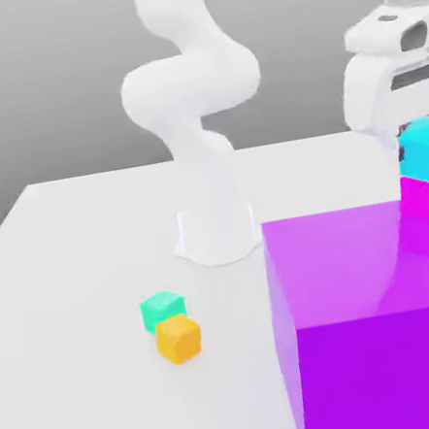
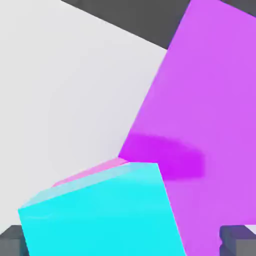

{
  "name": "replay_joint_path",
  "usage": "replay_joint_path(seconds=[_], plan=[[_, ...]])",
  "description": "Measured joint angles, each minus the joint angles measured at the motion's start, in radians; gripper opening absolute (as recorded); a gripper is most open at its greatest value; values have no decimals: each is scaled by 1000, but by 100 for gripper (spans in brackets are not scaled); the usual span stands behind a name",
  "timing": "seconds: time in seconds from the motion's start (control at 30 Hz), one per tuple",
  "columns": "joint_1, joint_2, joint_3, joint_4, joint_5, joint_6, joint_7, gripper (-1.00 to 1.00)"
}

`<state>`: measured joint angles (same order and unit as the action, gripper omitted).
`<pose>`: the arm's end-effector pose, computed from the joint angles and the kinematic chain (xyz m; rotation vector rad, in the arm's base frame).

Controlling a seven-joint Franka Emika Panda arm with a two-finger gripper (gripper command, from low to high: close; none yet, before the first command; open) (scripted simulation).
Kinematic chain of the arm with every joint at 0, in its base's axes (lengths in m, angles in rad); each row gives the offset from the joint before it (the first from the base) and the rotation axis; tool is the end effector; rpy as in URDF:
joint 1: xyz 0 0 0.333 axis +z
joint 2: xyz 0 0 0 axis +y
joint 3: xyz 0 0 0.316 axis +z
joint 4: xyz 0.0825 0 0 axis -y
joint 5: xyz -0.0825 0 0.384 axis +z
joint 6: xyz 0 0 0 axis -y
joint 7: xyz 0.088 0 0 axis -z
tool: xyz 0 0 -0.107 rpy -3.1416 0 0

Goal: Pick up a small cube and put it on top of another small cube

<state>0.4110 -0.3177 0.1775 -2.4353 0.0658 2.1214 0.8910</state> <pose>0.3633 0.2473 0.4208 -3.0941 0.5402 0.0008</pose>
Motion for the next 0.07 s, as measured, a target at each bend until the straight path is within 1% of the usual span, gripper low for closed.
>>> replay_joint_path(seconds=[0.07], plan=[[-1, -27, -3, 47, 1, -75, -2, 100]])
